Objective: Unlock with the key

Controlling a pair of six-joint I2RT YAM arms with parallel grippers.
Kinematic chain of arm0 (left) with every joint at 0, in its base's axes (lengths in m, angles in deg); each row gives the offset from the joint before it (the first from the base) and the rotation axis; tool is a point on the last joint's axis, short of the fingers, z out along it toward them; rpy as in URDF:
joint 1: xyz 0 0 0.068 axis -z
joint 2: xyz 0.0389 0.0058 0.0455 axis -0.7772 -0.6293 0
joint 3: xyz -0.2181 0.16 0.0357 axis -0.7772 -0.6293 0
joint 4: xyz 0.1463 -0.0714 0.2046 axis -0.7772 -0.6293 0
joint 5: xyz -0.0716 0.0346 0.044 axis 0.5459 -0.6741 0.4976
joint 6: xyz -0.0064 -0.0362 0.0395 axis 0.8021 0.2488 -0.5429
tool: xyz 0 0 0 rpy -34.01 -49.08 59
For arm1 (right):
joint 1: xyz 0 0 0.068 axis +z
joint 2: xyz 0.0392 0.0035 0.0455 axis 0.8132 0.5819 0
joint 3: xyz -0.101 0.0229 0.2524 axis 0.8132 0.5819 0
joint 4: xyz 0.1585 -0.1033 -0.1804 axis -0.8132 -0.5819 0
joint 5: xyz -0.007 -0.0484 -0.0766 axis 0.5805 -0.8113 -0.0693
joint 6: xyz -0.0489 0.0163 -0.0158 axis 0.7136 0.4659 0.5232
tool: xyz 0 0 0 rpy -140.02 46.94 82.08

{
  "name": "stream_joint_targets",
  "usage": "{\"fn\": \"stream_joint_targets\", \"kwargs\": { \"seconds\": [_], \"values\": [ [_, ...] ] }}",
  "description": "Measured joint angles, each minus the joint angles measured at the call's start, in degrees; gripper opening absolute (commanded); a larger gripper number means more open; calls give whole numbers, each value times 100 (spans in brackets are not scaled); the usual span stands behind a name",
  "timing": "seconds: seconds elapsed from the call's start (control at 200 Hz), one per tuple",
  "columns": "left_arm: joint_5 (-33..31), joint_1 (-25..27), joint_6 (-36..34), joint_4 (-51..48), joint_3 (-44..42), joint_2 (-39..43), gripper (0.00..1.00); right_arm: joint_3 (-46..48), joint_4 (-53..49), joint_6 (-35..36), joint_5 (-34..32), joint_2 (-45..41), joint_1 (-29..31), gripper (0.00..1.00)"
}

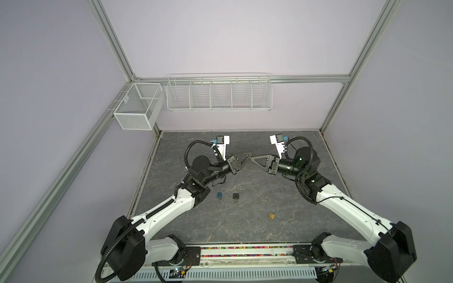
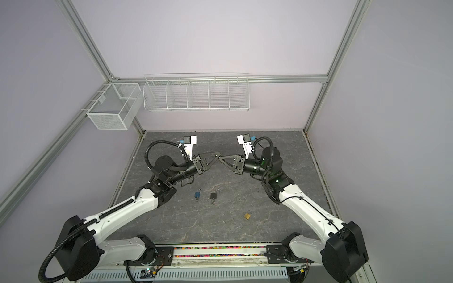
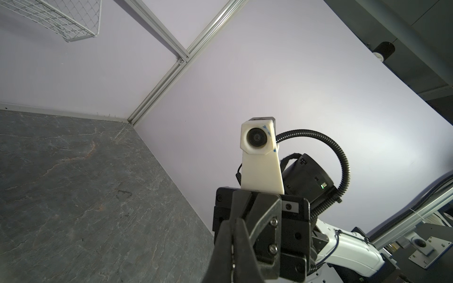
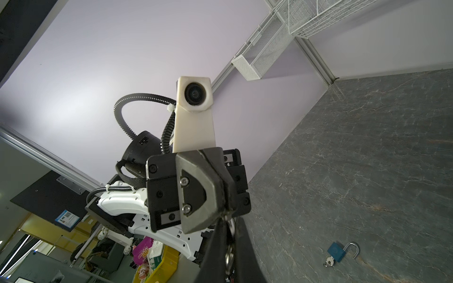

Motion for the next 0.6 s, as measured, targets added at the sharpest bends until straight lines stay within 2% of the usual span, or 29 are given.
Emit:
{"fn": "stream_joint_targets", "kwargs": {
  "seconds": [0.055,0.185,0.365,0.485,0.6],
  "values": [
    [-4,9,-31,-42,48,0,44,98,2,-59,0,-42,-83,6],
    [-144,9,-136,-267,234,70,54,385,-153,-136,24,-190,-378,6],
    [-931,144,-498,-1338,256,407,56,802,-1211,11,-35,-901,-804,6],
    [-1567,680,-820,-2479,315,389,56,892,-2391,345,-271,-1554,-1093,6],
    [-2100,1263,-966,-3462,407,122,57,925,-3738,625,-800,-2122,-1325,6]
  ]
}}
